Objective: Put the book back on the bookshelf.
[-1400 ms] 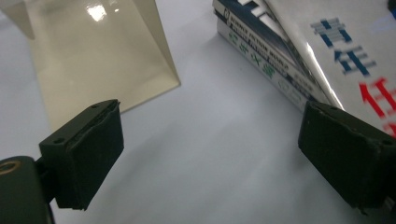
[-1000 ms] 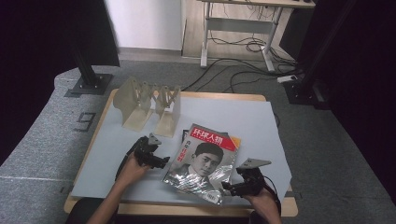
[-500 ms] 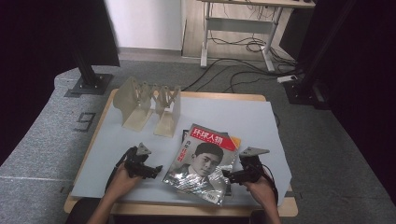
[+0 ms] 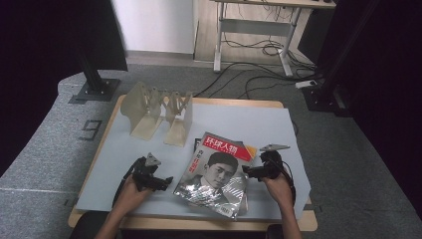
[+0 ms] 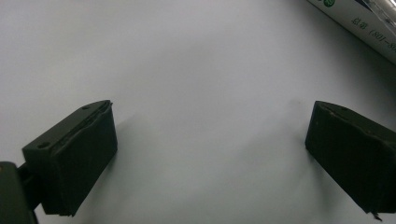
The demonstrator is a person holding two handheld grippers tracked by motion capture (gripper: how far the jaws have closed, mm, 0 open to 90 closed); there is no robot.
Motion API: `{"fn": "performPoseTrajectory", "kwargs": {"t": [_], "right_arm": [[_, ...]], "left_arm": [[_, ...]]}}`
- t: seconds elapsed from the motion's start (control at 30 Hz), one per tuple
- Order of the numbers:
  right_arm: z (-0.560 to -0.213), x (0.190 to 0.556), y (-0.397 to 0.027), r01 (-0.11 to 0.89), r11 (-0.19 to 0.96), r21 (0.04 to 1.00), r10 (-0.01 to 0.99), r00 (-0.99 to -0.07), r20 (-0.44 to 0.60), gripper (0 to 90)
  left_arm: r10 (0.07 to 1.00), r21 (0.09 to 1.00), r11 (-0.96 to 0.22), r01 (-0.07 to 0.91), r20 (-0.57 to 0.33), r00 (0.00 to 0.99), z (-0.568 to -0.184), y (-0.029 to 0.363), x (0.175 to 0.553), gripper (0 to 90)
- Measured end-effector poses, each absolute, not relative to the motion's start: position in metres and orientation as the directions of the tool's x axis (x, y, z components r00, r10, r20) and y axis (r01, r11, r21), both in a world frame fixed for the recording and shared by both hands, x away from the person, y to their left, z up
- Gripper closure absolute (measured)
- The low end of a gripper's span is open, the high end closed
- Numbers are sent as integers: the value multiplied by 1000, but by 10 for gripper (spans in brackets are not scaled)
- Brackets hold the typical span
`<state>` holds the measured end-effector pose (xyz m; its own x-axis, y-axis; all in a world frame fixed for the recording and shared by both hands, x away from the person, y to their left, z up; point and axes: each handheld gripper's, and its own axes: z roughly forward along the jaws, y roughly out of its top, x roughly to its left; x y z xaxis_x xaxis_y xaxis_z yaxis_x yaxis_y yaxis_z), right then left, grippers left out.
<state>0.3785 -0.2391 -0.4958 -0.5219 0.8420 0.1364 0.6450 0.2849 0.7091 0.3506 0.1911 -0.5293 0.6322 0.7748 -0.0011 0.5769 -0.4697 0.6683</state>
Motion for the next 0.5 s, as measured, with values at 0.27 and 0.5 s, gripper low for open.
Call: {"fn": "performPoseTrajectory", "kwargs": {"t": [0.27, 0.5], "right_arm": [[-512, 399, -236, 683, 243, 688, 824, -519, 225, 0], [-519, 409, -232, 709, 203, 676, 793, -524, 311, 0]], "left_arm": [[775, 668, -470, 577, 0, 632, -529, 191, 351, 21], [775, 668, -470, 577, 0, 632, -529, 191, 351, 21]]}}
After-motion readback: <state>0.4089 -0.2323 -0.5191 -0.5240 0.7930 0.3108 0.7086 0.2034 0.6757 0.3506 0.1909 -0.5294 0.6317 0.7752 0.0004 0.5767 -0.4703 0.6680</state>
